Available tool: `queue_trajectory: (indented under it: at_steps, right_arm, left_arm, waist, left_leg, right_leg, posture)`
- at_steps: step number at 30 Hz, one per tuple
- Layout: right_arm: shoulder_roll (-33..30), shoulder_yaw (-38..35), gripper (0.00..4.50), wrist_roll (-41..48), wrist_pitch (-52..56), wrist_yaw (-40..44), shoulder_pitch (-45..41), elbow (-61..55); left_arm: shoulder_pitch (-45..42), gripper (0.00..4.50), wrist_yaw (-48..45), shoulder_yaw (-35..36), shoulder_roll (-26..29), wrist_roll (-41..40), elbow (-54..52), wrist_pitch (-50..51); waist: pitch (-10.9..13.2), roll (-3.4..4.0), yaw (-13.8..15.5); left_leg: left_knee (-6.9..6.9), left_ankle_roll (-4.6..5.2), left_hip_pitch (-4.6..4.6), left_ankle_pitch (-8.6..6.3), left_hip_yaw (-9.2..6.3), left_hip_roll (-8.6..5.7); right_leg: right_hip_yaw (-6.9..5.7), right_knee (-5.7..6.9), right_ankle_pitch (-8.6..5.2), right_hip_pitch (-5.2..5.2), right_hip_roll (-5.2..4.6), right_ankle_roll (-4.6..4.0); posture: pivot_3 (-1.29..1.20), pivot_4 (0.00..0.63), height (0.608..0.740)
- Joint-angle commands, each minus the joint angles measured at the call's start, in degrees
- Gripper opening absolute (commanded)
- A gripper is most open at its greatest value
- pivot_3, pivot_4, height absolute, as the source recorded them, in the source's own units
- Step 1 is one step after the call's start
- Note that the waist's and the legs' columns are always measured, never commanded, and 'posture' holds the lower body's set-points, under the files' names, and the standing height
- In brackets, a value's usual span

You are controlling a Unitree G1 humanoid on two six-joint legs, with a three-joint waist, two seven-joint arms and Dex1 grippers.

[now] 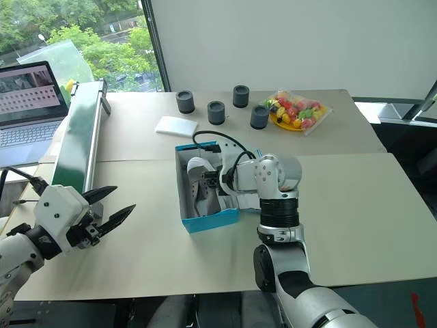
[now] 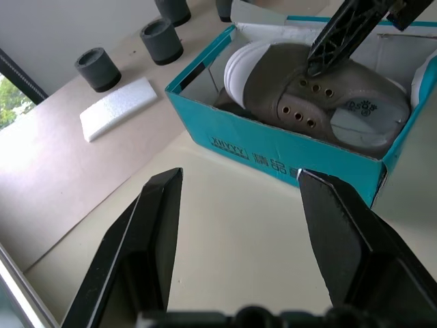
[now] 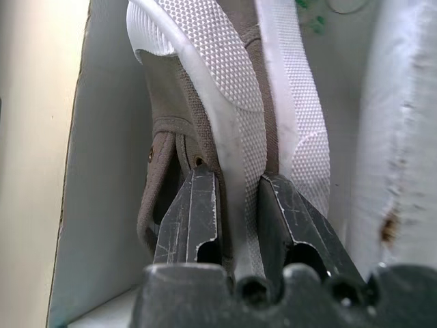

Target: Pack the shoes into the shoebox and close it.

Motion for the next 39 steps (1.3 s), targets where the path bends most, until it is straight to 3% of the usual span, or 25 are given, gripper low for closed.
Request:
queue_trajectory:
  at_steps: [1, 9, 11, 16, 19, 27, 32, 33, 35, 39]
  right_arm:
    - [2.5, 3.31, 0.46, 0.51, 0.44, 2.54, -2.46, 1.6]
    - [0.69, 13.04, 0.46, -4.47, -8.42, 10.42, -5.29, 15.21]
    - [0.16, 14.03, 1.39, -5.77, -10.79, 11.84, -5.9, 18.05]
    - [0.31, 10.86, 2.86, -7.19, -15.81, 13.1, -8.91, 22.37]
    - [-0.73, 9.26, 3.97, -6.62, -16.09, 14.32, -11.71, 21.51]
    - [-6.74, -1.39, 3.97, -1.77, -14.64, 18.84, -19.91, 13.95]
    - [-10.34, -9.2, 3.97, 10.68, -6.38, 29.33, -19.38, 7.55]
    - [-14.01, -7.62, 3.46, 13.97, -6.28, 34.92, -16.24, 3.05]
    - [-22.45, -3.33, 3.06, 20.04, -5.28, 45.82, -9.63, -4.9]
    - [-40.4, 6.58, 1.66, 22.54, -14.68, 66.92, 6.56, -17.47]
  left_arm:
    - [-1.26, 2.87, 0.9, -1.15, 0.74, 0.83, 0.35, -1.61]
    - [-3.68, 2.87, 1.44, -3.05, 1.32, 1.44, 2.01, -2.08]
    - [-3.94, 2.93, 1.46, -3.21, 1.42, 1.57, 2.15, -2.04]
    - [-3.95, 2.93, 1.48, -3.17, 1.67, 1.78, 2.0, -1.95]
    - [-4.24, 2.93, 1.43, -3.09, 1.76, 1.52, 2.07, -1.74]
    - [-5.4, 2.93, 1.06, -4.76, 2.14, 1.77, 3.73, -2.34]
    - [-6.49, 2.93, 0.76, -5.25, 2.73, 1.87, 5.16, -2.93]
    - [-6.77, 2.93, 0.7, -5.37, 2.86, 1.84, 5.45, -3.02]
    - [-7.24, 2.93, 0.58, -5.54, 3.09, 1.74, 5.94, -3.16]
    - [-7.85, 2.93, 0.07, -6.18, 3.22, 1.21, 6.43, -3.89]
  waist:
    - [0.0, 0.0, -0.07]
    - [0.0, 0.0, -0.7]
    - [-0.01, -0.02, -1.1]
    - [-0.03, -0.04, -1.2]
    - [-0.02, -0.03, -0.97]
    - [-0.01, -0.02, -0.69]
    - [-0.01, -0.02, -0.63]
    - [-0.01, -0.02, -0.66]
    - [-0.02, -0.03, -0.11]
    - [0.0, -0.05, 1.05]
  left_leg:
    - [-0.01, 0.0, 0.0, 0.0, 0.0, 0.0]
    - [-0.01, 0.0, 0.04, 0.0, -0.01, 0.01]
    - [-0.01, 0.0, 0.07, 0.0, -0.01, 0.01]
    - [-0.01, 0.0, 0.33, 0.0, -0.01, 0.06]
    - [-0.01, 0.0, 0.3, 0.01, 0.0, 0.05]
    - [-0.03, 0.0, -0.08, 0.0, -0.05, 0.01]
    - [-0.05, 0.0, -0.09, -0.01, -0.04, 0.02]
    - [-0.05, 0.01, -0.07, -0.01, -0.04, 0.03]
    - [-0.05, 0.01, -0.07, -0.01, -0.06, 0.05]
    - [0.0, 0.04, -0.13, -0.02, -0.12, -0.05]
  right_leg:
    - [0.0, -0.01, 0.0, -0.01, 0.0, 0.0]
    - [0.0, 0.01, 0.0, 0.01, 0.02, 0.0]
    - [0.01, 0.01, 0.0, 0.03, 0.01, 0.0]
    - [0.05, 0.08, 0.02, 0.2, 0.05, -0.02]
    - [0.03, 0.1, 0.02, 0.17, 0.07, -0.03]
    - [-0.01, 0.02, 0.01, -0.11, 0.01, 0.0]
    - [-0.02, -0.03, 0.0, -0.09, 0.0, 0.0]
    - [-0.02, -0.03, 0.0, -0.07, 0.01, 0.0]
    - [-0.08, -0.08, 0.0, -0.01, 0.02, 0.0]
    - [-0.21, -0.27, -0.08, 0.15, -0.17, 0.17]
  posture:
    - [0.0, 0.15, 0.726]
    - [0.0, 0.15, 0.726]
    - [0.0, 0.15, 0.726]
    - [0.0, 0.15, 0.726]
    - [0.0, 0.15, 0.726]
    - [0.0, 0.15, 0.726]
    - [0.0, 0.15, 0.726]
    - [0.0, 0.15, 0.726]
    - [0.0, 0.15, 0.726]
    - [0.0, 0.15, 0.726]
